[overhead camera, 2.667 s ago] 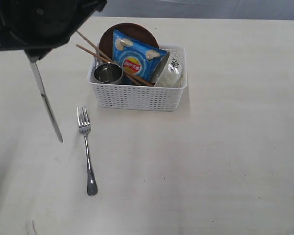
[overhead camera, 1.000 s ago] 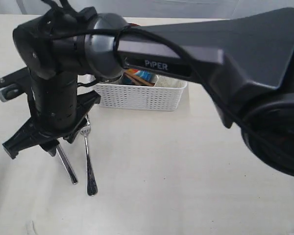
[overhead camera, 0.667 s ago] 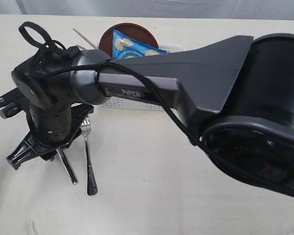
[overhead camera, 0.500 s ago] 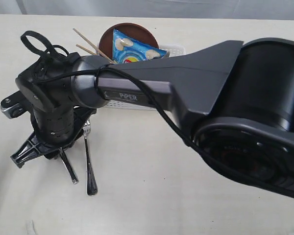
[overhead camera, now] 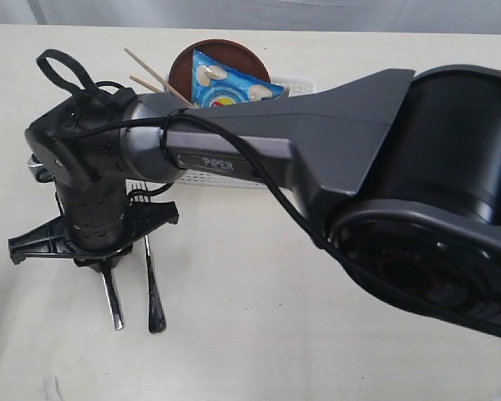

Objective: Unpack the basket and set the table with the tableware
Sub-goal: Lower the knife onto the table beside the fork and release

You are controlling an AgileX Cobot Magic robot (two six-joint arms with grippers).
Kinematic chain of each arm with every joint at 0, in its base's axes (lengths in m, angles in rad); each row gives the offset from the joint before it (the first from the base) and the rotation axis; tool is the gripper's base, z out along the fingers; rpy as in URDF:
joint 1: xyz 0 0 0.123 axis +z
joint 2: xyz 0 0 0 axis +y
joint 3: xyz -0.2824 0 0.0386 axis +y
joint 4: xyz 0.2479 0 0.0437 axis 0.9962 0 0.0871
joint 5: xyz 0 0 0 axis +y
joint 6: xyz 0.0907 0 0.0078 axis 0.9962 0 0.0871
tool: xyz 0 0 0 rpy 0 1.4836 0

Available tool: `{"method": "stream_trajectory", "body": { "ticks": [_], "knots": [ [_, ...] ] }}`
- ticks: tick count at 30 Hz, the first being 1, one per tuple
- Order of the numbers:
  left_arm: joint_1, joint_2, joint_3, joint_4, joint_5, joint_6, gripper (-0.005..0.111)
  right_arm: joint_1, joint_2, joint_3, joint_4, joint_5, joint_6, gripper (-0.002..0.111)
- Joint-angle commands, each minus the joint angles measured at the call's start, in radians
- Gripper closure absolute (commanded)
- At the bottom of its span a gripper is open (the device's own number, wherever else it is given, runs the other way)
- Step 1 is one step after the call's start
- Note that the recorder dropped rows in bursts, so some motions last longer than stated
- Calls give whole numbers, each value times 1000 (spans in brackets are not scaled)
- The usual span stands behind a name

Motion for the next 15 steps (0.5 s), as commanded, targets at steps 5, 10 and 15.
{"method": "stream_trajectory", "body": {
  "ticks": [5, 10, 15],
  "knots": [
    [-6, -2, 2, -2, -8, -4, 107, 0, 4, 5, 97, 24, 302, 109],
    [-6, -2, 2, -2, -8, -4, 107, 13, 4, 5, 156, -42, 318, 109],
    [-6, -2, 2, -2, -8, -4, 107, 20, 4, 5, 155, -51, 339, 108]
  ]
}}
